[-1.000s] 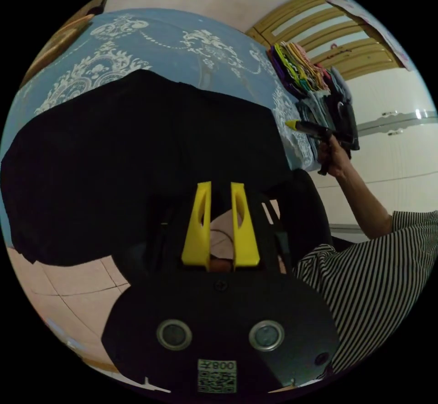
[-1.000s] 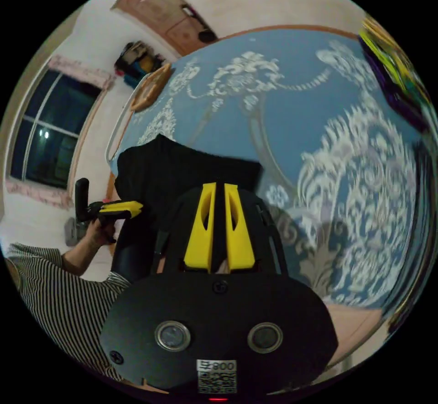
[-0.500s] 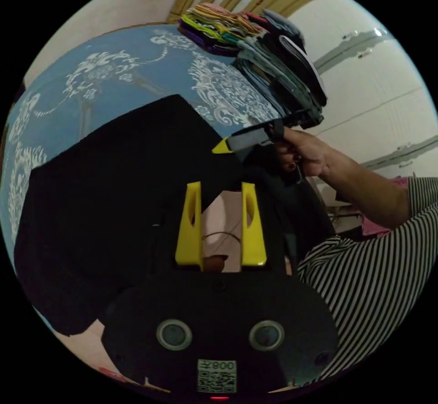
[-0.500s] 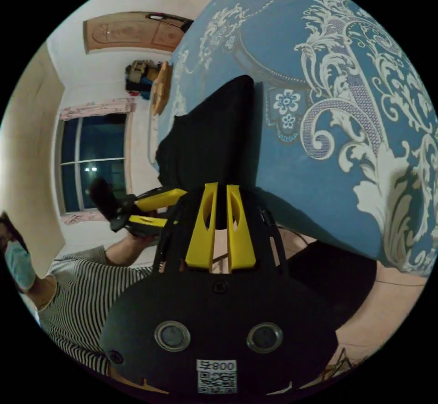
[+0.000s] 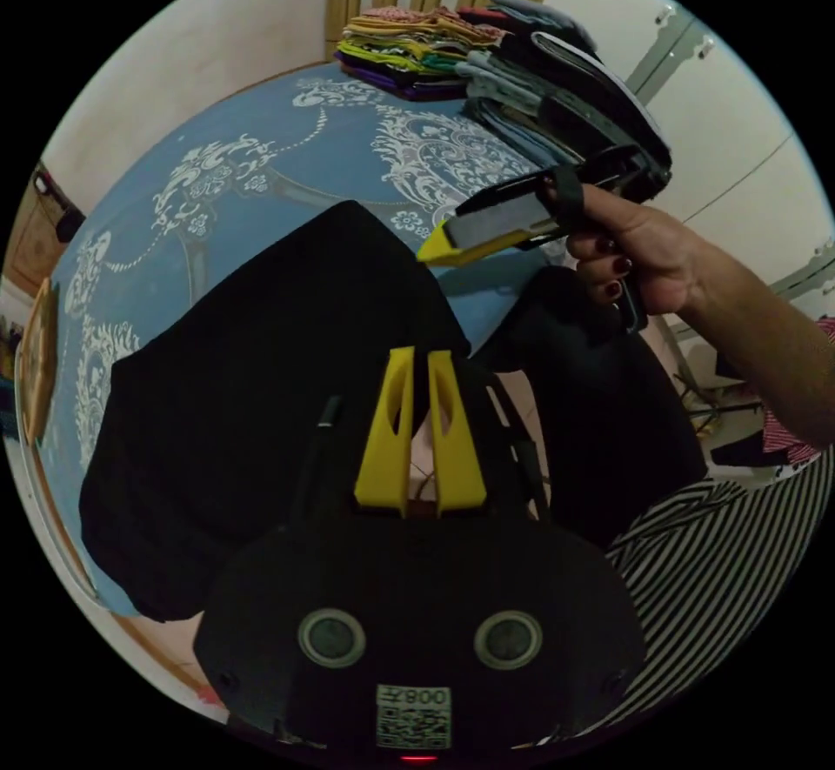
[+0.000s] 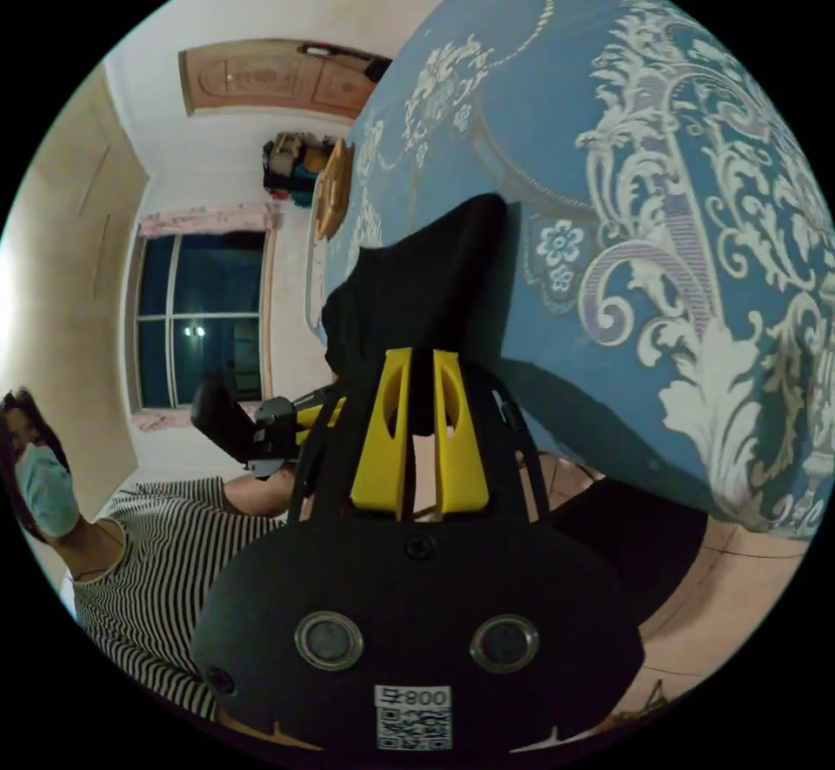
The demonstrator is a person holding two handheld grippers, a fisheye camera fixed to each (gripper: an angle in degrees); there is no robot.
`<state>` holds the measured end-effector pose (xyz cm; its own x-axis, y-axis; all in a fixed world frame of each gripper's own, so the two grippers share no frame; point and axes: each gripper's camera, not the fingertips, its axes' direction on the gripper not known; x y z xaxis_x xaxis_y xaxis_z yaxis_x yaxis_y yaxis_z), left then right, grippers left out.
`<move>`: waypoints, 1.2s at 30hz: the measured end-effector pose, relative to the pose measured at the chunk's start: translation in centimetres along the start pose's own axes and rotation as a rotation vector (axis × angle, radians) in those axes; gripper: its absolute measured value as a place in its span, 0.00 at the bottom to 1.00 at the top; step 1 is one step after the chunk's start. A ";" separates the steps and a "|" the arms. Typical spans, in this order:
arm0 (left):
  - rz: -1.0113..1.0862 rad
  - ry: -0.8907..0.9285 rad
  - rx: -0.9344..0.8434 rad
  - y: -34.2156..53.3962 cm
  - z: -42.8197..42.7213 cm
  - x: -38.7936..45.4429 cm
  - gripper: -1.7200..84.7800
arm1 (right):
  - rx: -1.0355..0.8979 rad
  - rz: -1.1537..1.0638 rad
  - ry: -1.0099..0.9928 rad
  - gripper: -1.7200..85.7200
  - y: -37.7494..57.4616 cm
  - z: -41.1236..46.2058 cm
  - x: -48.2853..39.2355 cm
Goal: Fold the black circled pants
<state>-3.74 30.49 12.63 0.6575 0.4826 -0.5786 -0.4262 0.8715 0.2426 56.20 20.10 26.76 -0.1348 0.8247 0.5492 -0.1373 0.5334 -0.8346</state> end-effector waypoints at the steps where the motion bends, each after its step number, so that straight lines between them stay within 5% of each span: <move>1: -0.008 0.009 0.006 -0.1 0.1 0.1 0.05 | 0.055 0.037 -0.007 0.08 -0.2 -1.5 1.1; 18: -0.029 0.061 0.063 -3.4 2.0 5.5 0.05 | 0.088 0.155 -0.041 0.12 -7.1 -6.9 5.0; 27: -0.002 0.103 0.077 -5.5 2.1 7.8 0.05 | 0.026 0.133 -0.035 0.06 -8.4 -9.0 5.0; 36: 0.059 0.081 0.128 -8.0 1.0 10.1 0.05 | 0.218 0.105 -0.006 0.02 -8.0 -15.5 3.9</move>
<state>6.96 28.44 5.64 0.5790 0.5290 -0.6204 -0.3762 0.8484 0.3724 71.97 21.93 34.92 -0.1653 0.8721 0.4606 -0.3311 0.3909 -0.8588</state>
